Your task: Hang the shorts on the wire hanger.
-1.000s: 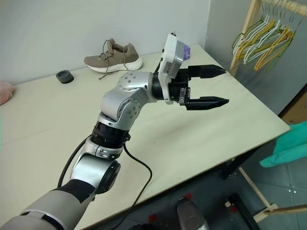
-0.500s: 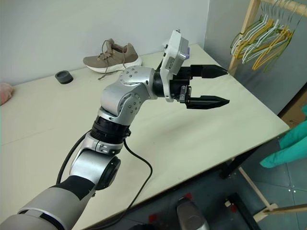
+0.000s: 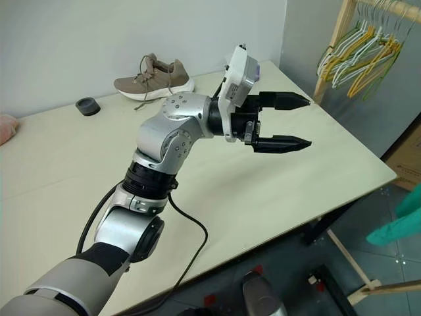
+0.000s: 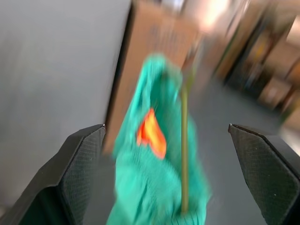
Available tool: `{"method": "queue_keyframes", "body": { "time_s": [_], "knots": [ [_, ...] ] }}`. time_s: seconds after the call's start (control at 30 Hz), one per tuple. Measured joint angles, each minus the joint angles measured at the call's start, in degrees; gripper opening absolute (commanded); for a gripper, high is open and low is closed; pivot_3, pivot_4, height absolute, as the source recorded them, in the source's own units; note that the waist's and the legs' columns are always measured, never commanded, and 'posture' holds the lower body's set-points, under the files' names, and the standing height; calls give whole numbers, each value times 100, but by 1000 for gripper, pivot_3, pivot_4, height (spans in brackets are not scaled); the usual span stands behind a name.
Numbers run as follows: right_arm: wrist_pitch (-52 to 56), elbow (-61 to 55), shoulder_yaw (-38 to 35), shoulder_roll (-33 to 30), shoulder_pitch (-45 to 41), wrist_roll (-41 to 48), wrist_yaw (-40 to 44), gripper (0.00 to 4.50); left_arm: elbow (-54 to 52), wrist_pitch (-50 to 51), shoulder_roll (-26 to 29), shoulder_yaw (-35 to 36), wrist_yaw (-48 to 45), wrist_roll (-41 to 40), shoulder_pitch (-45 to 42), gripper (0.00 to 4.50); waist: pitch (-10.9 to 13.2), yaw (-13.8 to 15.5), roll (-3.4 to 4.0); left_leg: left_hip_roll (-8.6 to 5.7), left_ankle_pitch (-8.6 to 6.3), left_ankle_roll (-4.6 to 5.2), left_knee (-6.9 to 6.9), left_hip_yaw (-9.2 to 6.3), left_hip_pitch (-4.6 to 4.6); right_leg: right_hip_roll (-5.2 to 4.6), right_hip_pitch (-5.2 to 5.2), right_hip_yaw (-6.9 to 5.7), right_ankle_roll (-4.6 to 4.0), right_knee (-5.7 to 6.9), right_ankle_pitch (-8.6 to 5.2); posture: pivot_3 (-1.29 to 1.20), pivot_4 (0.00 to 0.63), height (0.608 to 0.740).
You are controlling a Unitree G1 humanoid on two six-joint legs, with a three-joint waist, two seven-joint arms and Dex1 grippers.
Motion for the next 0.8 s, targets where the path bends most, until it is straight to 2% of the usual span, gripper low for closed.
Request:
{"method": "queue_keyframes", "body": {
  "time_s": [0.23, 0.4, 0.47, 0.57, 0.7, 0.8],
  "knots": [
    [-1684, -1001, 250, 251, 680, -430, 64, 4481, -91, 55, 419, -5, 132, 217, 336, 4314, 0, -8, 0, 2, 0, -1, 0, -1, 3, 1, 0, -1, 0, 3, 0, -392, 137, 740],
    [-3036, -2084, 983, 710, 1000, -339, 872, 4481, -210, 71, 788, 132, 916, 650, 840, 4314, 2, -4, -6, 8, 0, -1, 2, -6, 9, 3, 5, -5, 1, 5, 0, -360, 133, 740],
    [-3049, -2582, 1406, 1120, 1141, -20, 1366, 4481, -290, 51, 927, 259, 1480, 928, 1141, 4314, 1, 15, -9, 8, 0, -1, 4, -12, 13, 1, 5, -12, 2, 5, 1, -344, 129, 740],
    [-2506, -3326, 2190, 1831, 1543, 657, 2018, 4481, -484, 201, 1384, 498, 2265, 1376, 1762, 4314, -1, 59, -13, 11, 1, -2, 5, -20, 17, -5, 1, -20, 0, 24, 1, -285, 123, 740],
    [-2088, -3667, 3100, 2838, 1896, 810, 2159, 4481, -1156, 354, 1798, 1270, 3288, 1776, 3003, 4314, -6, 215, -20, 22, 0, -2, 6, -23, 23, -28, -4, -25, -12, 39, 8, -199, 112, 740],
    [-1861, -3423, 3340, 3438, 1840, 887, 2128, 4481, -1621, 590, 1773, 1805, 3902, 1828, 3746, 4314, -13, 516, -35, 17, -10, 16, 16, -25, 18, -37, -5, -38, -29, 43, 19, -147, 107, 740]
  ]
}}
